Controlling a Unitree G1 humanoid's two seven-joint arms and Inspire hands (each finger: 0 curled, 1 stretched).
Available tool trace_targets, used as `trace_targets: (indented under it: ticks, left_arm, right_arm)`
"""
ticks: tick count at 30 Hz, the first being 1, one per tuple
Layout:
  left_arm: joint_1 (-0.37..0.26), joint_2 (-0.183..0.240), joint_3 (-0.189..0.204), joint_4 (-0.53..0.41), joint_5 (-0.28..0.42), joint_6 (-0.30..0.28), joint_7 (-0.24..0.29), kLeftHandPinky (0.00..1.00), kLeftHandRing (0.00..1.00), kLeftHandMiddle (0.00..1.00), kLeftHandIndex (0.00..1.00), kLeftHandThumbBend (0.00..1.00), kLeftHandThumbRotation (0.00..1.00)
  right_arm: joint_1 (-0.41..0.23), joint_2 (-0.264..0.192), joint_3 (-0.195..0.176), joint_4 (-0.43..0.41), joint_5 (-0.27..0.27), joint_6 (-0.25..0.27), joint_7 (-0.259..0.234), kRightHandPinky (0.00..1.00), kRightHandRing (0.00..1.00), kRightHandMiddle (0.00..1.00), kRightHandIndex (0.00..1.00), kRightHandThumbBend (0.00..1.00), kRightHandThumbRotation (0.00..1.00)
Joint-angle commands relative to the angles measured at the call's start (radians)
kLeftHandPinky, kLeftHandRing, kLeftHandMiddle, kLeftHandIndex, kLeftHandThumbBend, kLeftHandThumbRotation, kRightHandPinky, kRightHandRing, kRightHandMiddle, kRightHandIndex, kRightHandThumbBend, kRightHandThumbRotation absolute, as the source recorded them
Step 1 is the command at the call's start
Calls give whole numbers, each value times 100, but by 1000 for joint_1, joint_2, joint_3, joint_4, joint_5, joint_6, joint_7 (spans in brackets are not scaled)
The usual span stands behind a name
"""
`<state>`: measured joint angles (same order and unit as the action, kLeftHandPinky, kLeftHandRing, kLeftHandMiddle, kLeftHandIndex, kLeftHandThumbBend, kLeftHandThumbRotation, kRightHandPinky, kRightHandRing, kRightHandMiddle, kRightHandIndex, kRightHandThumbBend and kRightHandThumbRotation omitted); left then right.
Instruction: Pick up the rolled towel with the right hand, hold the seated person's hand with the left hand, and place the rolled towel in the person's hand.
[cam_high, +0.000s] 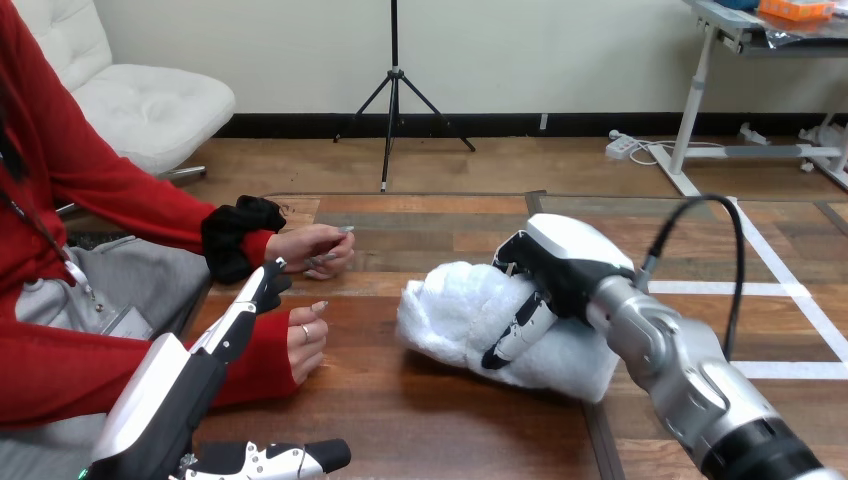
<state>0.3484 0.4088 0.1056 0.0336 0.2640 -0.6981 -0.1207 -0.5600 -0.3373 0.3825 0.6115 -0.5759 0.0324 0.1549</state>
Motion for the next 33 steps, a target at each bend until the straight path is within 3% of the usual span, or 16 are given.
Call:
trace_targets:
  ticks: [1, 9, 13, 19, 33]
  left_arm:
    - [-26, -1, 12, -49, -5, -14, 19, 94, 92, 94, 100, 100, 47]
    - [-27, 1, 10, -40, -26, -21, 13, 94, 92, 94, 100, 100, 46]
    - [-28, 3, 11, -35, -32, -24, 10, 93, 92, 94, 100, 100, 46]
    - [-27, 6, 16, -34, -29, -27, 15, 94, 93, 94, 100, 100, 46]
    - [-25, 14, 31, -35, -26, -28, 16, 93, 92, 94, 100, 100, 48]
  right_arm:
    - [-12, 5, -81, 0, 72, -45, -55, 37, 43, 45, 43, 87, 0]
    - [23, -9, -121, -9, 134, -126, -100, 40, 44, 46, 43, 86, 0]
    - [44, -3, -166, 4, 201, -203, -113, 40, 43, 46, 43, 87, 0]
    - [70, 2, -210, 20, 264, -272, -130, 38, 42, 45, 44, 87, 0]
    - [133, 25, -301, 40, 408, -398, -122, 24, 30, 42, 45, 87, 2]
